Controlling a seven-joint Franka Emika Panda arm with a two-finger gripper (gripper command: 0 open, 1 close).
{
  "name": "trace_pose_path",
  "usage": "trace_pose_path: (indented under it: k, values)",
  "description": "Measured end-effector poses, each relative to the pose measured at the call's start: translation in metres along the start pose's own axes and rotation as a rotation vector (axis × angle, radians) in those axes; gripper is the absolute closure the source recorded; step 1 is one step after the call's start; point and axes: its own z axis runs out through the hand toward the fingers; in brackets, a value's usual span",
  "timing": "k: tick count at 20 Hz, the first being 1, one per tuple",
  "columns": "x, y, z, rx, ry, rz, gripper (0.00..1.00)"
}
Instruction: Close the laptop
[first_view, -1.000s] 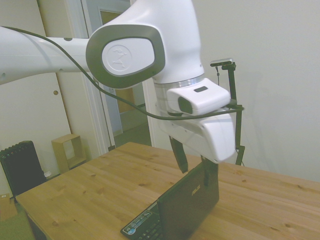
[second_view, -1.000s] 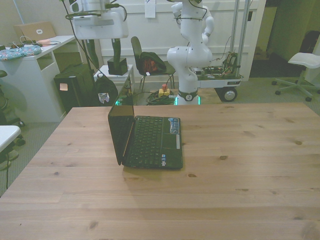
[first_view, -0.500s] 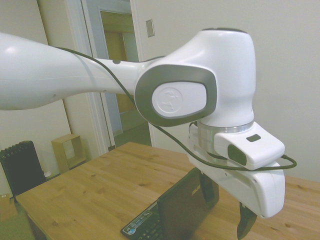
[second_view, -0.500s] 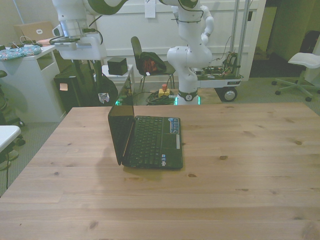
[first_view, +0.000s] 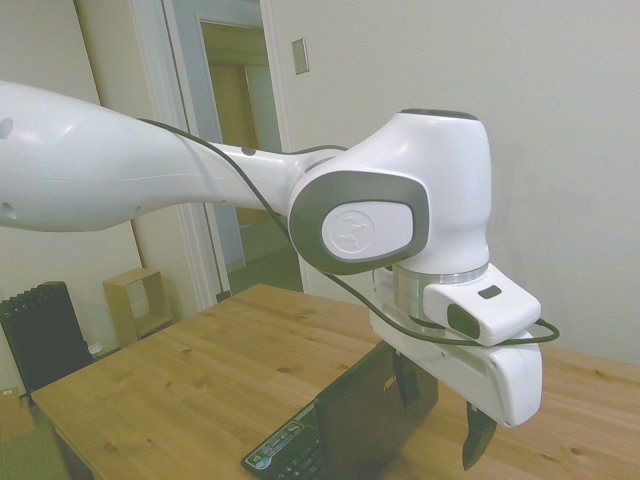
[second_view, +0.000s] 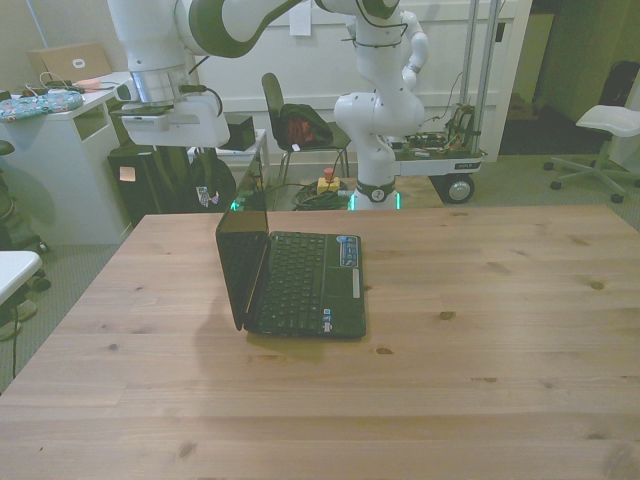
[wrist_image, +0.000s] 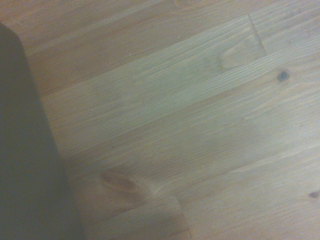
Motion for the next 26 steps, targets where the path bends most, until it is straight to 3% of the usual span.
trace_pose_path:
  k: [14, 26]
  values:
    - [-0.005, -0.009, -0.002, 0.003, 0.003, -0.018, 1.00]
    - [-0.040, -0.041, 0.007, 0.018, -0.004, -0.076, 1.00]
